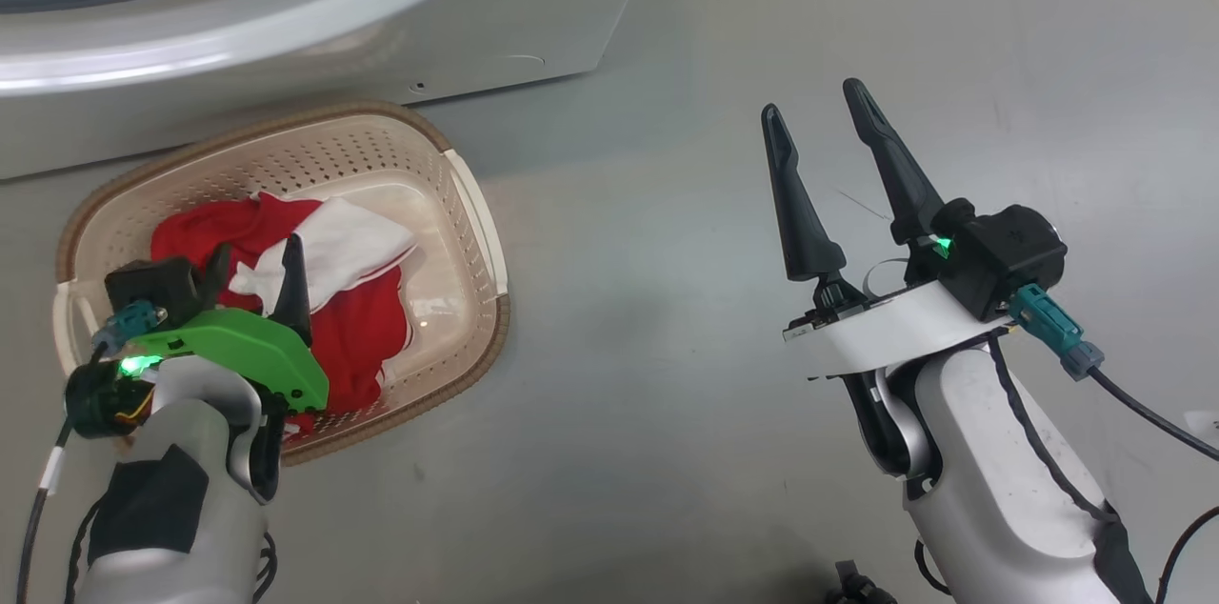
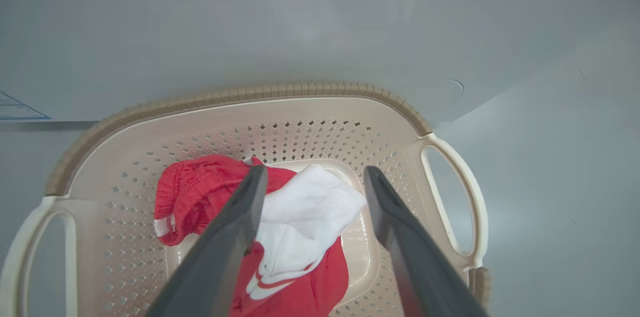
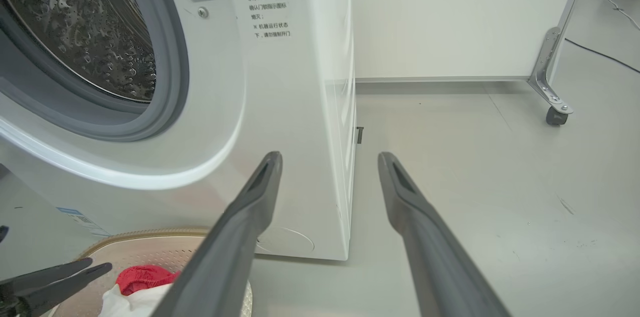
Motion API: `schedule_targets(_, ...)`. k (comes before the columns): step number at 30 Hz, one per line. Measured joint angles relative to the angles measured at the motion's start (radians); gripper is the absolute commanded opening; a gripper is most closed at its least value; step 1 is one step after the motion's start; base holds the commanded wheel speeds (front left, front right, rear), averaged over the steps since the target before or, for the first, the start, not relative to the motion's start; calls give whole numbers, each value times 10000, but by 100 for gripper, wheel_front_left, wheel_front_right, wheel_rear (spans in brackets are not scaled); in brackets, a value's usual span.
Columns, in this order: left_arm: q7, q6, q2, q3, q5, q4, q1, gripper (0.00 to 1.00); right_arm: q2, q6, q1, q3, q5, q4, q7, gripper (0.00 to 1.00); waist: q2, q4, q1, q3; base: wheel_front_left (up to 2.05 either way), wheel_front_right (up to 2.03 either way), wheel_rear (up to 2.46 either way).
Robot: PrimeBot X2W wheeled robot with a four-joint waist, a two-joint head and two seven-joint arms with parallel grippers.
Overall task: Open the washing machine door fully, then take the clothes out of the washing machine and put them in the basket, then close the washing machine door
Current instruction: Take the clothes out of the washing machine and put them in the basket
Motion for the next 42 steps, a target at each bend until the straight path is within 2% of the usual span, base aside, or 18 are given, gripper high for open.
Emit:
schedule_targets(4,-518,-90,-12,-144,84,-29,0,100,2,0,33,-194,-88,165,0,100,0,144,0,-338,0,0,0)
schedule_targets(11,-759,-259,-127,-481,428,-385,35,100,-29,2,304,-535,-293,479,0,100,0,492,0,-977,0,0,0)
schedule_targets(27,-846,-259,-293,-339,727,-2951,564,100,-199,96,1132,-1001,-443,884,0,100,0,1412,0,-2504,0,0,0)
schedule_targets(34,-848,-150,-284,-234,1043,-3939,1089,100,-196,130,1411,-1047,-445,1041,0,100,0,1670,0,-3084,0,0,0)
schedule_targets(42,-848,205,-245,-182,1210,-4763,2414,100,-182,217,1964,-1074,-454,1254,0,100,0,1850,0,-3936,0,0,0)
